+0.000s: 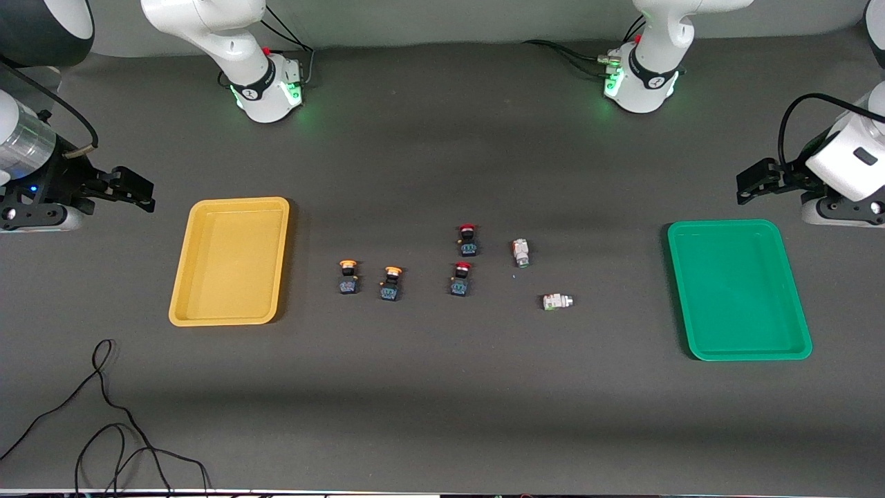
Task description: Place green and yellow buttons in trays
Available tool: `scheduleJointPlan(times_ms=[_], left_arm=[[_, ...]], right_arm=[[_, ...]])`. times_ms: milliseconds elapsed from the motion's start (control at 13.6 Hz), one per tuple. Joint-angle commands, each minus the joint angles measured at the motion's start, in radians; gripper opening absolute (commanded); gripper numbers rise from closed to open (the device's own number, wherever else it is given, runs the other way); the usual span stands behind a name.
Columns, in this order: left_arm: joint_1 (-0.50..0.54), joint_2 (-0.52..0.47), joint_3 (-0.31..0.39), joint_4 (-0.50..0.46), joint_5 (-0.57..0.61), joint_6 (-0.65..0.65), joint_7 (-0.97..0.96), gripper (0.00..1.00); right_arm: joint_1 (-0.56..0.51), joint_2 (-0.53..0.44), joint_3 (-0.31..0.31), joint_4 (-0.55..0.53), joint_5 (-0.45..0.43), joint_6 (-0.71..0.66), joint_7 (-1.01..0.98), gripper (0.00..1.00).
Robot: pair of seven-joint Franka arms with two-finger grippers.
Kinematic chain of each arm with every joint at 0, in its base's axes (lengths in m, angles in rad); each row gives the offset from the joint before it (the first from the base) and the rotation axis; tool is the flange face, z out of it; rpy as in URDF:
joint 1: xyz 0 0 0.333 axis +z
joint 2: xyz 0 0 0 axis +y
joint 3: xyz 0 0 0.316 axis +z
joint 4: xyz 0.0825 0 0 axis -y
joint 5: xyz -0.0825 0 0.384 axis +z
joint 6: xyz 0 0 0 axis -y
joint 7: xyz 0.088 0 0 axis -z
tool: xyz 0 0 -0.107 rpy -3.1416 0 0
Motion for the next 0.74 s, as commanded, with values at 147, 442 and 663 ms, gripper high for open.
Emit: scheduleJointPlan(times_ms=[147, 442, 663], left_arm=[[0.002, -0.017, -0.002, -0.009, 0.002, -0.013, -0.012, 1.0], [-0.001, -0.018, -0.003, -0.009, 0.002, -0.019, -0.012, 1.0], [-0.007, -0.02, -0.006, -0.018, 0.0, -0.019, -0.015, 1.0]], right_arm=[[0.002, 0.011, -0.004, 0.02, -0.006, -0.018, -0.01, 0.99], [0.003, 0.009, -0.004, 0.019, -0.006, -0.018, -0.01, 1.0], [0.003, 0.009, -0.004, 0.019, -0.006, -0.018, -0.01, 0.99]])
